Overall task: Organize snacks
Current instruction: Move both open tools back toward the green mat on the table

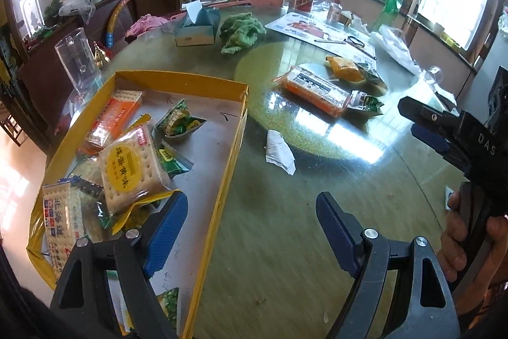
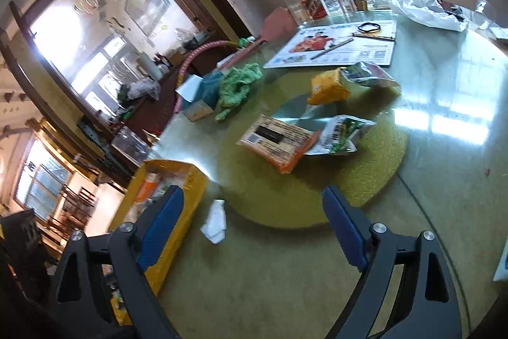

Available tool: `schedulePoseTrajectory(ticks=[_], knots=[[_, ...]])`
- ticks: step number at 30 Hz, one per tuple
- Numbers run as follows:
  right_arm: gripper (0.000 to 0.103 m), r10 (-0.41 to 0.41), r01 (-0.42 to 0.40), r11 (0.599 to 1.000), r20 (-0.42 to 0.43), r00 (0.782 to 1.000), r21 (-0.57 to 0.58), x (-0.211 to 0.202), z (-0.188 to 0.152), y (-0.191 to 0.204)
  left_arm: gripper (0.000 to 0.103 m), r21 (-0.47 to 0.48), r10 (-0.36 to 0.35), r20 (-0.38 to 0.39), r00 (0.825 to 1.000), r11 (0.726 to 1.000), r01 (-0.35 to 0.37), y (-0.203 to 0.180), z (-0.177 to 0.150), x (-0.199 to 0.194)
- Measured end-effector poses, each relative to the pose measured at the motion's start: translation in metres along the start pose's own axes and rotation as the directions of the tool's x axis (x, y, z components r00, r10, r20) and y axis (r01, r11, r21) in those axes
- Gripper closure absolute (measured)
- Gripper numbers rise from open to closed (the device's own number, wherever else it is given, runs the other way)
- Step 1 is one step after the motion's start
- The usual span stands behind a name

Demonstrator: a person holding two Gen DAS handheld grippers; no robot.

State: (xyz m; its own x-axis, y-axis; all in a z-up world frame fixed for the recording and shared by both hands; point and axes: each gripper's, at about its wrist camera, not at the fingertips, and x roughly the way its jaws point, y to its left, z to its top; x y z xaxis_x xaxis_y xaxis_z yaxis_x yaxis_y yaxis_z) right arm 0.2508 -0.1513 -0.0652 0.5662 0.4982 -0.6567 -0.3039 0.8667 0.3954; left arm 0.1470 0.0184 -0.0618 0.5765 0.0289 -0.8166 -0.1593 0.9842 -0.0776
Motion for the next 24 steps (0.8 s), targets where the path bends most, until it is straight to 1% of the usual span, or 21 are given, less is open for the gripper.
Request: schedulePoseTrajectory(ticks=[2, 7, 13, 17, 24], knots=[[0.014, -0.023, 0.023, 1.000, -0.007, 1.000, -0.014, 0.000, -0.001, 0.000, 0.020, 0.001, -0.008, -0.010, 1.000, 1.000, 0.008, -0.005, 0.002, 0.005], [0.014, -0.036, 0.036, 0.999, -0.032, 0.999, -0.024, 0.005, -0.005, -0.006, 0.020, 0.024, -0.012, -0.026, 1.000, 1.000, 0.012, -0.018, 0.005, 0.014], [0.014, -0.043, 0.044, 0.999, -0.047, 0.998, 0.008, 0.008, -0.005, -0.019, 0.020, 0.036, -0.024, -0.052, 0.998, 0.999, 0.026, -0.027, 0.014, 0.029], [0.014, -0.064, 0.065, 0.998, -0.050, 0.997, 0.014, 0.009, -0.005, -0.023, 0.020, 0.035, -0.033, -0.073, 0.997, 0.999, 0.036, -0.030, 0.020, 0.038], [0.014, -0.071, 0.073, 0.997, -0.065, 0.995, 0.030, 0.011, -0.007, -0.028, 0.020, 0.041, -0.030, -0.093, 0.995, 0.999, 0.034, -0.033, 0.026, 0.050]])
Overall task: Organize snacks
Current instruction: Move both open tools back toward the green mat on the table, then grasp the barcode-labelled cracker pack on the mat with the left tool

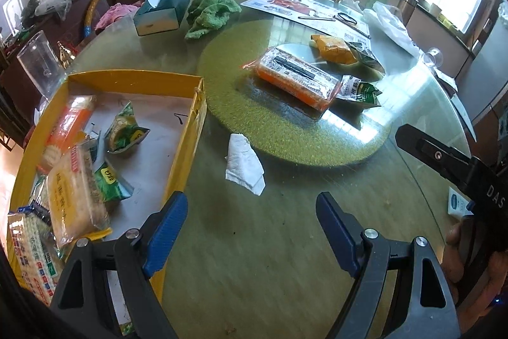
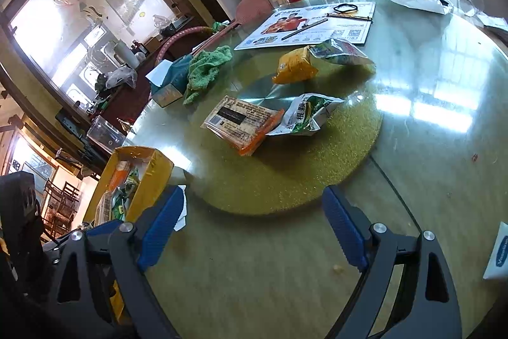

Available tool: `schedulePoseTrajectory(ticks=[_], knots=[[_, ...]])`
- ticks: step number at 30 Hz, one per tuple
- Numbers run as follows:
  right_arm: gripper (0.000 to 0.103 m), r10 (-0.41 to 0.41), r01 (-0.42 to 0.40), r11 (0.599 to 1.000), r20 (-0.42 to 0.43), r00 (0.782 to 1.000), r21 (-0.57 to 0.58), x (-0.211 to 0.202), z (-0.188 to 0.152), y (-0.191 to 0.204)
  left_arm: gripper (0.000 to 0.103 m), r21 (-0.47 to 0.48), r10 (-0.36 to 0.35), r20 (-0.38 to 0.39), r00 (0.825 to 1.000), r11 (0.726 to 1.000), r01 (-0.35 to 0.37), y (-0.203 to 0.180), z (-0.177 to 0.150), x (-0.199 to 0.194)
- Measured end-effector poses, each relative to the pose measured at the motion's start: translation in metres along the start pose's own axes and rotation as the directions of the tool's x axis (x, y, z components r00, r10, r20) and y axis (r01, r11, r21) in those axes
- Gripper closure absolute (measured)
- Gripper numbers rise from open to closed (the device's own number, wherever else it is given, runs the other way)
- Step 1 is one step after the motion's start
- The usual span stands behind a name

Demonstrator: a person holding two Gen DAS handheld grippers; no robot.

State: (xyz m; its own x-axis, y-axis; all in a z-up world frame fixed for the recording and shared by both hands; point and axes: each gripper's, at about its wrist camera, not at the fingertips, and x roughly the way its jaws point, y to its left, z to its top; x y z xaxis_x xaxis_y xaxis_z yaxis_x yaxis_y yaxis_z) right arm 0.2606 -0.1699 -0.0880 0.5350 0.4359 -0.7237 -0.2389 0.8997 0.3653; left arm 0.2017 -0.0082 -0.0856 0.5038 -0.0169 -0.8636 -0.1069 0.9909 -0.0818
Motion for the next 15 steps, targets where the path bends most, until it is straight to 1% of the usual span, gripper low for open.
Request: schedulePoseTrajectory(ticks=[8, 15], knots=[[0.014, -0.011, 0.011, 1.000, -0.009, 1.000, 0.012, 0.001, -0.001, -0.005, 0.020, -0.006, -0.005, -0.023, 1.000, 1.000, 0.005, 0.000, 0.004, 0.011], [0.014, -0.020, 0.021, 0.998, -0.013, 1.000, 0.054, 0.000, 0.001, -0.016, 0.020, -0.019, -0.019, -0.030, 0.999, 1.000, 0.019, 0.004, 0.011, 0.016]])
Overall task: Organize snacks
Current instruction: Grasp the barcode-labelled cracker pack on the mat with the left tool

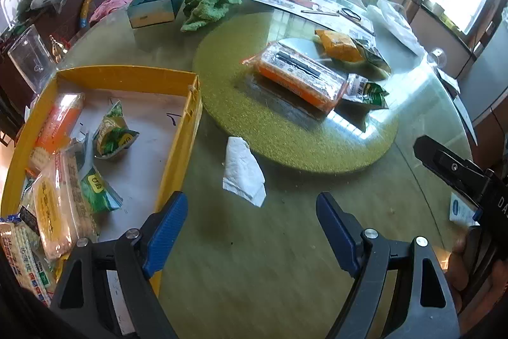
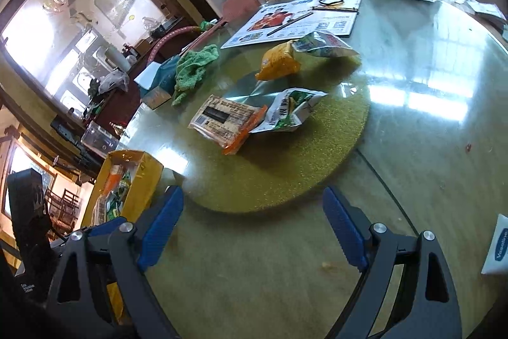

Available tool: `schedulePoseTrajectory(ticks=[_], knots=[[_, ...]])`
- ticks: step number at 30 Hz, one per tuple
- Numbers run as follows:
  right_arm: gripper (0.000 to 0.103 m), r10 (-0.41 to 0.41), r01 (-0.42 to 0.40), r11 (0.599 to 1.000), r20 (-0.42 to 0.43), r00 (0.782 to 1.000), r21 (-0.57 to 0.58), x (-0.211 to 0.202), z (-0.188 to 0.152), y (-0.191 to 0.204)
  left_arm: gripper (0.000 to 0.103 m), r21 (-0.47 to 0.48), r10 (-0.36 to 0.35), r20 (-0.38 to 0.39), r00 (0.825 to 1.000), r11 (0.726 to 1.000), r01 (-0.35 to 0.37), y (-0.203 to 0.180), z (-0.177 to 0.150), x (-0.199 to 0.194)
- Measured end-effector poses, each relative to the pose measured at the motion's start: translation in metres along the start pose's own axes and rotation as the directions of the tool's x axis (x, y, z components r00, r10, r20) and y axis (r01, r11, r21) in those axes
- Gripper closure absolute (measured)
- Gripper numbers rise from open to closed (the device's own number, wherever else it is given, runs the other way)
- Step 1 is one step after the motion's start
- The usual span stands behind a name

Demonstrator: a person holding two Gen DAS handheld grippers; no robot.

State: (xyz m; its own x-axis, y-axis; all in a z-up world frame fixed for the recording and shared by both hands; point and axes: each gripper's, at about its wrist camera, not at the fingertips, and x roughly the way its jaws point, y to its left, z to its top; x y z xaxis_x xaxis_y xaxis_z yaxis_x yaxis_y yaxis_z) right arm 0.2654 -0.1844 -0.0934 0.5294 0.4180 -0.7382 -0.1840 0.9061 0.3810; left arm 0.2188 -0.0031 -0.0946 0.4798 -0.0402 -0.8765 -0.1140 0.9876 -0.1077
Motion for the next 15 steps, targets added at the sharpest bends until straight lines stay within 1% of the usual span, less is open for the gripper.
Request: schedulePoseTrajectory(ticks=[5, 8, 10, 12, 15], knots=[[0.014, -0.012, 0.012, 0.998, 0.005, 1.000, 0.059, -0.002, 0.002, -0.014, 0.020, -0.014, -0.011, 0.000, 1.000, 1.000, 0.011, 0.002, 0.009, 0.003], [0.014, -0.010, 0.009, 0.996, 0.004, 1.000, 0.086, -0.002, 0.003, -0.020, 0.020, -0.024, -0.033, -0.006, 0.999, 0.999, 0.032, -0.001, 0.019, 0.008], [0.014, -0.006, 0.006, 0.995, 0.006, 1.000, 0.099, -0.003, 0.003, -0.023, 0.020, -0.030, -0.034, -0.008, 0.999, 0.999, 0.033, -0.006, 0.034, 0.014], [0.014, -0.002, 0.000, 0.994, 0.012, 1.000, 0.105, -0.004, 0.003, -0.025, 0.020, -0.021, -0.056, -0.010, 0.998, 0.998, 0.056, -0.014, 0.052, 0.022], [0.014, -0.006, 0.005, 0.993, 0.011, 1.000, 0.115, -0.003, 0.004, -0.028, 0.020, -0.080, -0.082, -0.026, 0.996, 0.994, 0.080, -0.023, 0.078, 0.043]])
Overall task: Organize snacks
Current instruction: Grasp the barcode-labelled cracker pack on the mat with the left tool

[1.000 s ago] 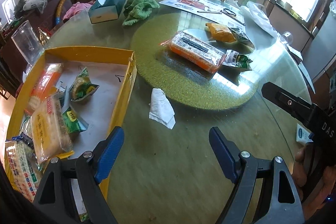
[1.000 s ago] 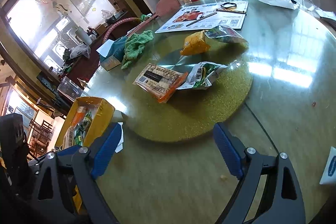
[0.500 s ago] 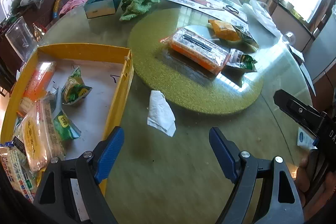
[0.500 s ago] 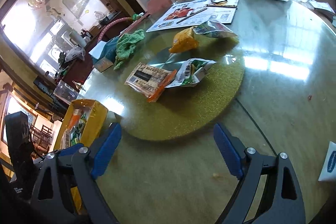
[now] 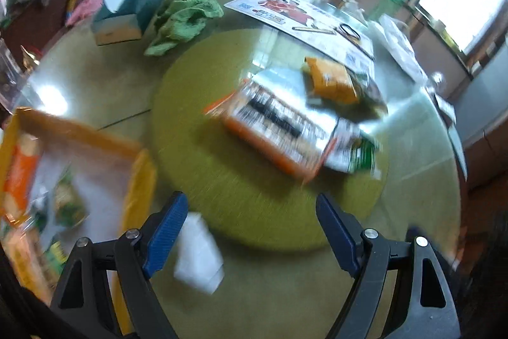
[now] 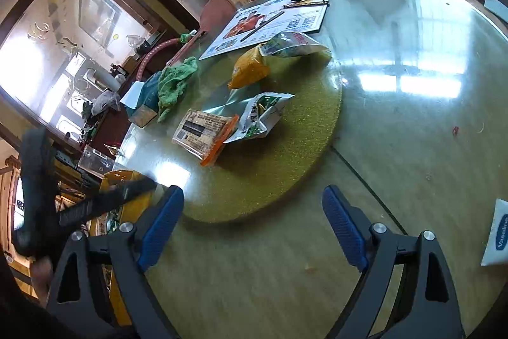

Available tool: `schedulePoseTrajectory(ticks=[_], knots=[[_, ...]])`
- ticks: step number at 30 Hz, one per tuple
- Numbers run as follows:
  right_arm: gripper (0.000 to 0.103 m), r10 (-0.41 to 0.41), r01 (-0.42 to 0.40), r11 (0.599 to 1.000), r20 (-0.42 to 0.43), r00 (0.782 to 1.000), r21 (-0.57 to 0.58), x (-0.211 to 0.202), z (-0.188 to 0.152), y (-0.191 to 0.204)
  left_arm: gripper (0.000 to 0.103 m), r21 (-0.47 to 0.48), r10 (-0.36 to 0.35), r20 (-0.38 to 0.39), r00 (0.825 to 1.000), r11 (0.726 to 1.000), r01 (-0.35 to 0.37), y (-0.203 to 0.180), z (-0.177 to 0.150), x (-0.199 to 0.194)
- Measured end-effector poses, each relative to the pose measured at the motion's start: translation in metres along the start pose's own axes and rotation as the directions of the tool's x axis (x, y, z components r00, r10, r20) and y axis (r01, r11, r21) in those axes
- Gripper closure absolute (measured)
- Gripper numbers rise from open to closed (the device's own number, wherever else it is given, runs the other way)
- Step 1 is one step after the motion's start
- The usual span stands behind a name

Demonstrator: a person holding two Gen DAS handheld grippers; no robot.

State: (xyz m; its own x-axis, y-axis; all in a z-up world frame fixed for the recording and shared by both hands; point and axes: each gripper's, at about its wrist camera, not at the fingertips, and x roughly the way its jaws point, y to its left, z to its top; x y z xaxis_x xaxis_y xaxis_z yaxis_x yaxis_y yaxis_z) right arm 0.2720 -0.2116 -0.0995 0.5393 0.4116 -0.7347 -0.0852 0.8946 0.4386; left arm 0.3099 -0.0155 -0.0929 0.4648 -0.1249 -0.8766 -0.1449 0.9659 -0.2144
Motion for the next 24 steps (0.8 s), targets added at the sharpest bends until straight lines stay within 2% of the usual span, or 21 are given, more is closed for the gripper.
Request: schedulePoseTrajectory(ticks=[5, 9, 12, 15, 17, 19, 21, 23, 24], knots=[[0.014, -0.015, 0.015, 1.000, 0.011, 1.000, 0.019, -0.003, 0.002, -0.007, 0.020, -0.162, -0.046, -0.056, 0.997, 0.986, 0.037, -0.002, 0.030, 0.042], [0.014, -0.071, 0.070, 0.997, 0.019, 0.997, 0.030, -0.003, 0.004, -0.014, 0.020, -0.190, 0.030, -0.047, 0.998, 0.981, -0.039, -0.016, 0.044, 0.058], [0.014, -0.090, 0.089, 0.995, 0.024, 0.996, 0.039, -0.005, 0.005, -0.019, 0.020, -0.284, 0.056, -0.049, 0.997, 0.956, -0.068, -0.014, 0.051, 0.069], [0.014, -0.078, 0.077, 0.996, 0.021, 0.997, 0.042, -0.005, 0.007, -0.022, 0.019, -0.326, 0.126, -0.023, 0.992, 0.937, -0.127, -0.018, 0.056, 0.074], [0.014, -0.081, 0.080, 0.996, 0.020, 0.997, 0.046, -0.006, 0.006, -0.023, 0.019, -0.330, 0.175, -0.020, 0.984, 0.928, -0.172, -0.020, 0.058, 0.077], [0.014, -0.079, 0.078, 0.996, 0.020, 0.997, 0.051, -0.007, 0.006, -0.024, 0.019, -0.292, 0.244, -0.028, 0.969, 0.926, -0.241, -0.023, 0.058, 0.080], [0.014, -0.077, 0.076, 0.996, 0.021, 0.997, 0.052, -0.007, 0.006, -0.025, 0.019, -0.245, 0.261, -0.011, 0.965, 0.935, -0.256, -0.023, 0.056, 0.080], [0.014, -0.080, 0.079, 0.995, 0.020, 0.997, 0.054, -0.007, 0.005, -0.025, 0.029, -0.218, 0.279, 0.007, 0.960, 0.938, -0.271, -0.020, 0.051, 0.077], [0.014, -0.080, 0.078, 0.995, 0.020, 0.997, 0.055, -0.007, 0.005, -0.025, 0.030, -0.193, 0.289, 0.006, 0.957, 0.940, -0.282, -0.019, 0.048, 0.075]])
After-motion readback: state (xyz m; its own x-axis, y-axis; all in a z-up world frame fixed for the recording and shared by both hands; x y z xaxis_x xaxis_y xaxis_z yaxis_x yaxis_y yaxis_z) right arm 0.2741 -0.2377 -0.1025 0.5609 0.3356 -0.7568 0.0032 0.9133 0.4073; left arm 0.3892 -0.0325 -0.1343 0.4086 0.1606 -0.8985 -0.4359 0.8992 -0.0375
